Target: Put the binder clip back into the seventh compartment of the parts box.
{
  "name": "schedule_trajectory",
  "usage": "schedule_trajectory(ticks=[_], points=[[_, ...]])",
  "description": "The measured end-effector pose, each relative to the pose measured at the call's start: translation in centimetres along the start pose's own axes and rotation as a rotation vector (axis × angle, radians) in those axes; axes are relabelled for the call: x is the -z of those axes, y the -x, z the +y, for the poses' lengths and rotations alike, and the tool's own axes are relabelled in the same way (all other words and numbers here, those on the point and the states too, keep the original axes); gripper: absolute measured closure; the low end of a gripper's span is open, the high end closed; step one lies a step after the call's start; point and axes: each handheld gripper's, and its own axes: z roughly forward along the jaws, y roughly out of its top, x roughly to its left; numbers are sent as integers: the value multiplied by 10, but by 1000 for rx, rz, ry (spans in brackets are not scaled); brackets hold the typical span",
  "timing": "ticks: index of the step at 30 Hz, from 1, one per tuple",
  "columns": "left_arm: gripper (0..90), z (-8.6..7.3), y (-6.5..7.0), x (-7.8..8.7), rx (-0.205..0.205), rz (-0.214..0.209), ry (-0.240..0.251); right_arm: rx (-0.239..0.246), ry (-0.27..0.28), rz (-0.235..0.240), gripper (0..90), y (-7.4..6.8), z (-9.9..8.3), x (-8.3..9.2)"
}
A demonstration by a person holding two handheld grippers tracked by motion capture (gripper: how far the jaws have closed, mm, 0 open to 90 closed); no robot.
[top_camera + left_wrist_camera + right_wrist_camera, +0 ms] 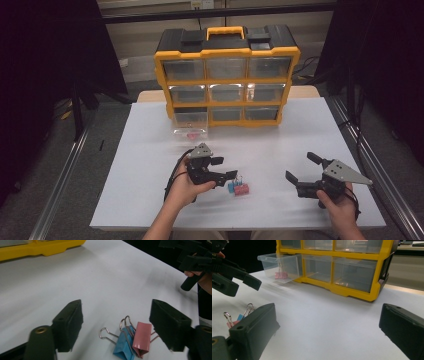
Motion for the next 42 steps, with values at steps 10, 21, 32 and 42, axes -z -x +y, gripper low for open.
schedule_trajectory(ticks=[10,21,32,42], points=[[487,-5,-1,-3,-6,-19,-15,4,-1,-1,12,0,0,-1],[656,-8,-2,-9,-19,-41,-60,1,-3,0,13,0,0,-1],[744,-10,-1,-14,-9,-82,-74,4,-3,0,13,0,0,-1],[857,-11,-1,-15,25,-81,-98,4,0,-1,13,0,0,-1]])
